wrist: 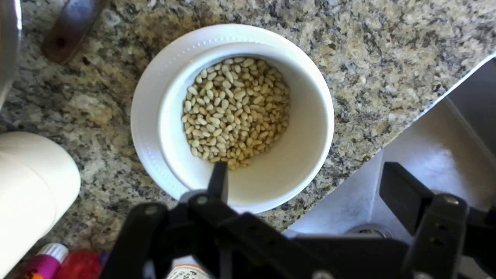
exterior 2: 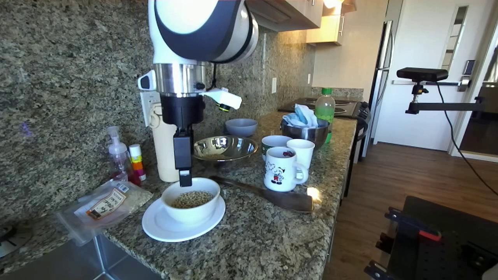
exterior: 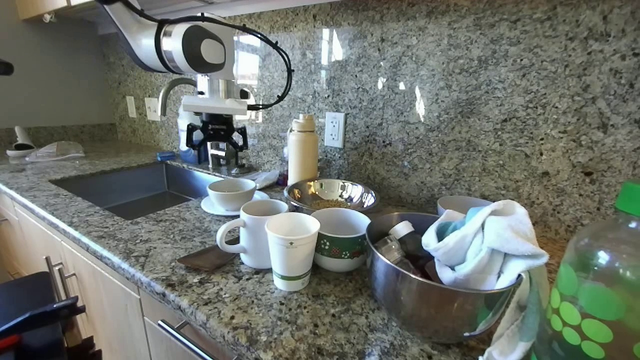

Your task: Pour some contents from the white bowl into the silver dish then put the bowl on the white plate

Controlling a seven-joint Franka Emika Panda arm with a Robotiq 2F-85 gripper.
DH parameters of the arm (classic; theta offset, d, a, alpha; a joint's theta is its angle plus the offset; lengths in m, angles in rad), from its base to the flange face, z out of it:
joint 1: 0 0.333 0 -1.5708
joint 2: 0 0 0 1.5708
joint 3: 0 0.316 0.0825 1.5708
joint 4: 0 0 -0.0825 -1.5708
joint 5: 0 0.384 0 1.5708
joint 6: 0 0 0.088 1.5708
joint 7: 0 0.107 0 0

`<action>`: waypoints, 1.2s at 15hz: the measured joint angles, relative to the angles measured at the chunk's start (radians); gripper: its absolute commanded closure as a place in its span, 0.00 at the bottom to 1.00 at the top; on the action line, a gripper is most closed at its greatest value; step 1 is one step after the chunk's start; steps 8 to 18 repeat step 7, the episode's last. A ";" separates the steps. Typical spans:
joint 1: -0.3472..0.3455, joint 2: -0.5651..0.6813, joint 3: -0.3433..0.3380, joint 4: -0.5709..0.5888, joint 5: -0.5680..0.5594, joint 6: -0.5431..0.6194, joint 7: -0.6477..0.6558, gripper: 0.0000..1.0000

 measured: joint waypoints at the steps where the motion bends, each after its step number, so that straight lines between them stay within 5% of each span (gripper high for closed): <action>1: -0.014 -0.010 0.001 0.003 0.024 -0.023 -0.024 0.00; 7: -0.046 -0.061 -0.029 0.012 0.053 -0.136 -0.035 0.00; 18: -0.046 -0.061 -0.029 0.012 0.053 -0.136 -0.035 0.00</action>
